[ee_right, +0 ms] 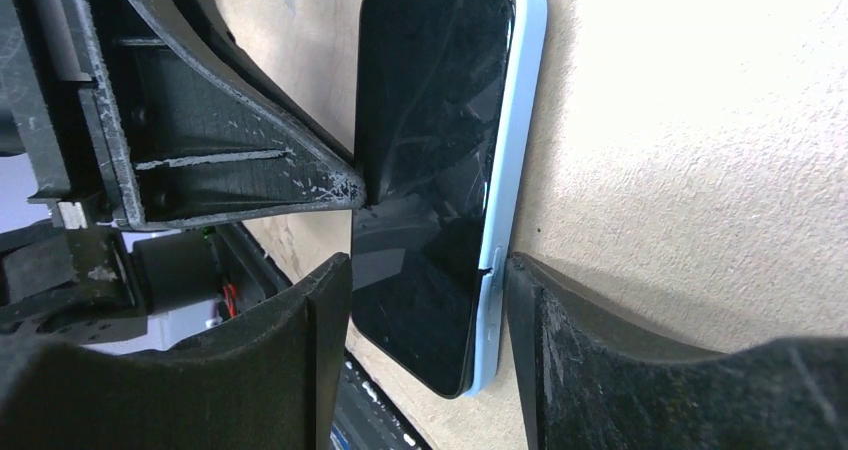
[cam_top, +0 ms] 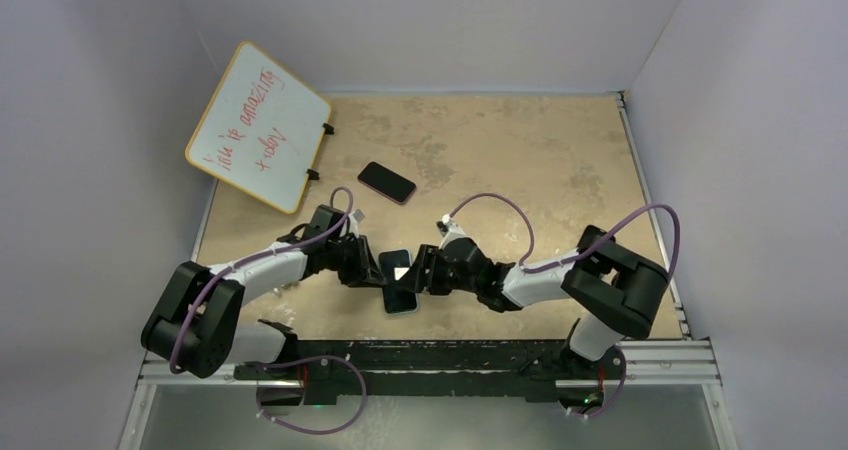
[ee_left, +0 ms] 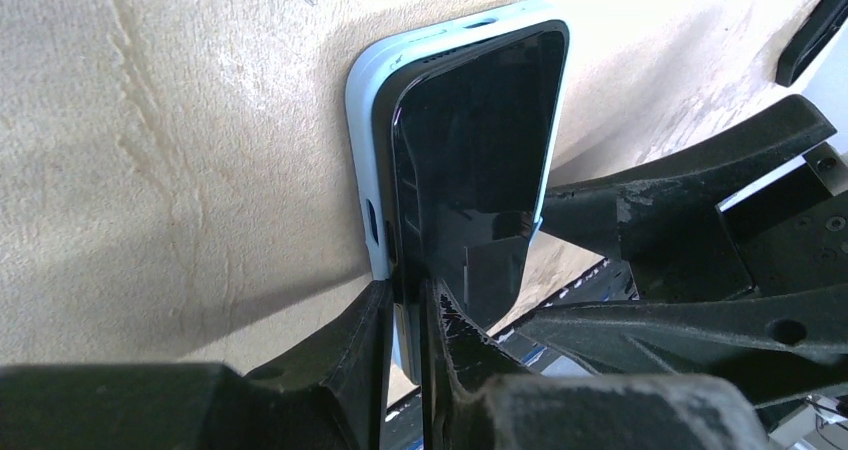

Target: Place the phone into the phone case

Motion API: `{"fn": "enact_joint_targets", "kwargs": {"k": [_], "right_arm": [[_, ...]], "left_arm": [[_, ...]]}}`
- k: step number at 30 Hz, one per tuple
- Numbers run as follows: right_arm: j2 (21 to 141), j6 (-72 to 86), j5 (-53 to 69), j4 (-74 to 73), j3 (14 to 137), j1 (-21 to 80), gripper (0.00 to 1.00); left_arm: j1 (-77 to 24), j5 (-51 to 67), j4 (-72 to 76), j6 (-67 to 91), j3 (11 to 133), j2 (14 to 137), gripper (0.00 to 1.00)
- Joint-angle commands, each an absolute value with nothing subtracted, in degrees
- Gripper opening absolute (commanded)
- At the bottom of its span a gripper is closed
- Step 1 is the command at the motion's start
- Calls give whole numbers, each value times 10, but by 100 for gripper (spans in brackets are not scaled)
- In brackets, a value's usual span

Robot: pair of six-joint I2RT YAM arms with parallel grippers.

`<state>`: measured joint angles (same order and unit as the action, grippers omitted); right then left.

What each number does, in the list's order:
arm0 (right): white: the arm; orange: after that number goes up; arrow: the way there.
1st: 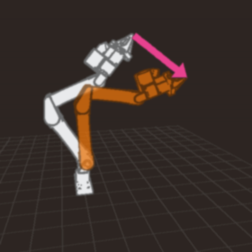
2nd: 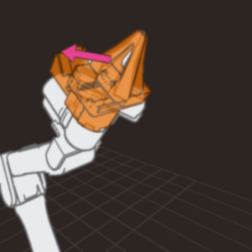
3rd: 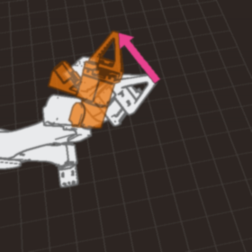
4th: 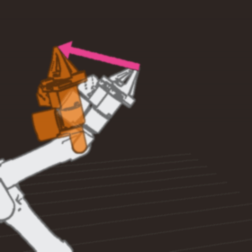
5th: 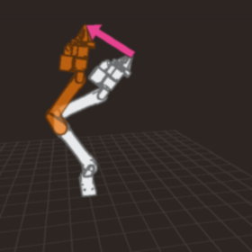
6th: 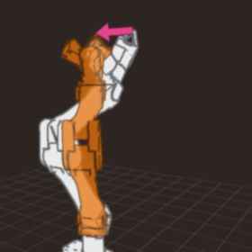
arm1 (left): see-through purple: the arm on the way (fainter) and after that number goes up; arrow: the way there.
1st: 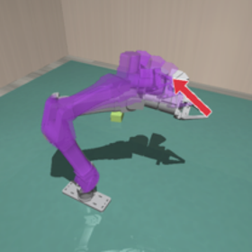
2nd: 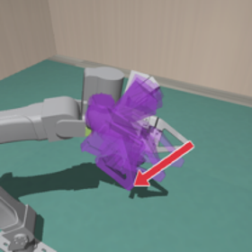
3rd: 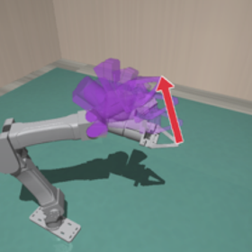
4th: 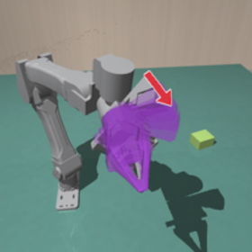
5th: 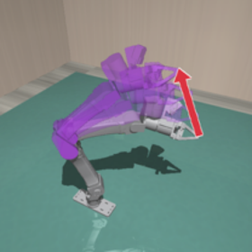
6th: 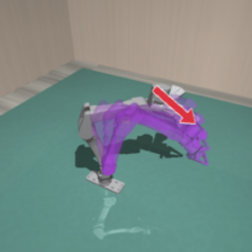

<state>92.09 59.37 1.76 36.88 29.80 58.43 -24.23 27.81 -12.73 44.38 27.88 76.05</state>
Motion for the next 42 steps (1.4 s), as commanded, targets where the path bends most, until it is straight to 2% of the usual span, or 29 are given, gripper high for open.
{"fn": "enact_joint_targets", "kwargs": {"k": [1,17,20,26,29,30,36,42], "right_arm": [[923,612,76,496,297,582,58],[942,636,103,544,291,580,56],[947,634,99,510,304,577,47],[944,626,93,467,313,574,18],[933,622,94,463,310,568,2],[928,622,96,464,307,566,0],[845,615,106,435,281,537,0],[695,584,98,326,266,507,0]], "left_arm": [[-243,281,-114,444,251,760,17],[-243,298,-100,461,229,720,17],[-243,300,-99,461,228,717,17],[-243,330,-87,464,224,692,20],[-242,325,-110,457,240,664,26],[-242,328,-114,456,247,654,30],[-242,322,-175,441,312,594,61],[-243,318,-252,379,393,571,75]]}}
